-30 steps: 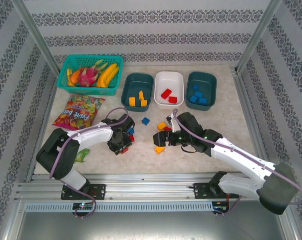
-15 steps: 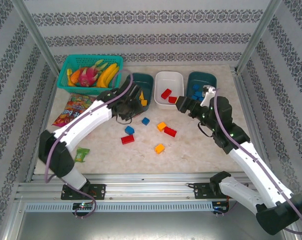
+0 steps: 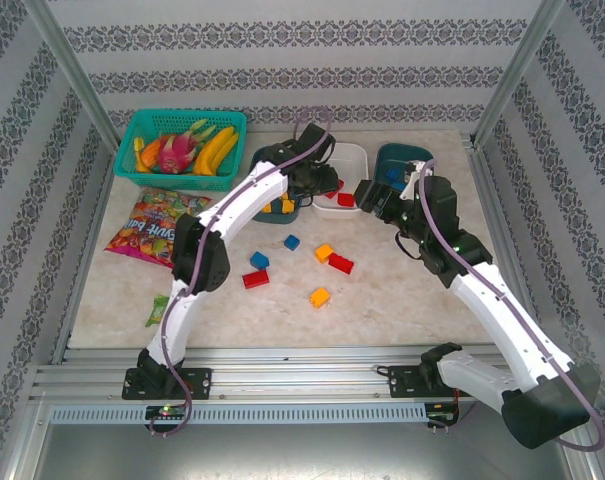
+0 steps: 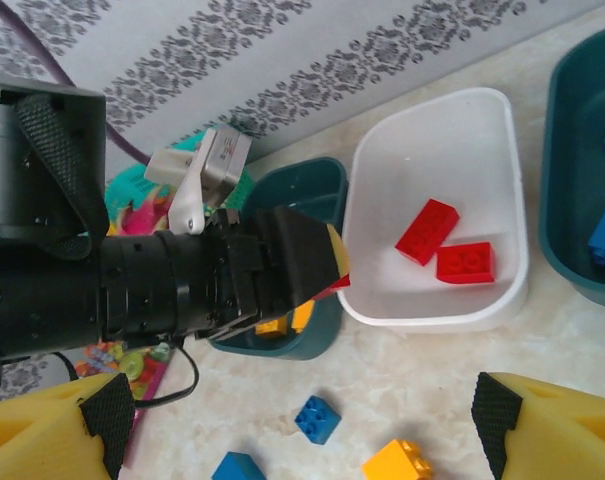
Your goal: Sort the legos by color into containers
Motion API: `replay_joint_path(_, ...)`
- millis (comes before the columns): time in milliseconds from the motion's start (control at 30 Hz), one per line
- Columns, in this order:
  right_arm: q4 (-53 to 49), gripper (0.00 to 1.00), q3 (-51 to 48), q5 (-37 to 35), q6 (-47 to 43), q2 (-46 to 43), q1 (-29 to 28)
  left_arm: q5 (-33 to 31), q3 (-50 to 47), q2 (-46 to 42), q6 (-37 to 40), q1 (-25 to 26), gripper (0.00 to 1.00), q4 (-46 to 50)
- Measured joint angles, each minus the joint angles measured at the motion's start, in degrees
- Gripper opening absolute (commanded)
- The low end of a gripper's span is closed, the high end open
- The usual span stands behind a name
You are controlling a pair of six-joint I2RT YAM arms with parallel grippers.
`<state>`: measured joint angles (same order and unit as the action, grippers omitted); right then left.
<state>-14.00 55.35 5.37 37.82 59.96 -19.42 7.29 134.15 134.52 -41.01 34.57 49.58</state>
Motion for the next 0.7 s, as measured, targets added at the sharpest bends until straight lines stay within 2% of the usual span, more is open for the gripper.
replay_joint_path(133,-2.19,0.9,0.07,0.17,1.36,2.91,2.71,-0.09,5.09,5.9,2.49,0.0,0.34,-0.28)
replay_joint_path(400,-4.04,0.9,0.07,1.38,3.52,5.68,6.56,-1.31,5.4,10.23,3.54,0.0,0.34,-1.62)
replay_joint_path(500,-4.22,0.9,0.07,1.77,4.04,5.73,6.56,-1.57,5.73,10.32,3.54,0.04,0.37,-1.75)
replay_joint_path(700,-4.5,0.9,0.07,2.43,4.28,5.73,6.56,-1.53,6.1,10.38,3.52,0.42,0.5,-2.01)
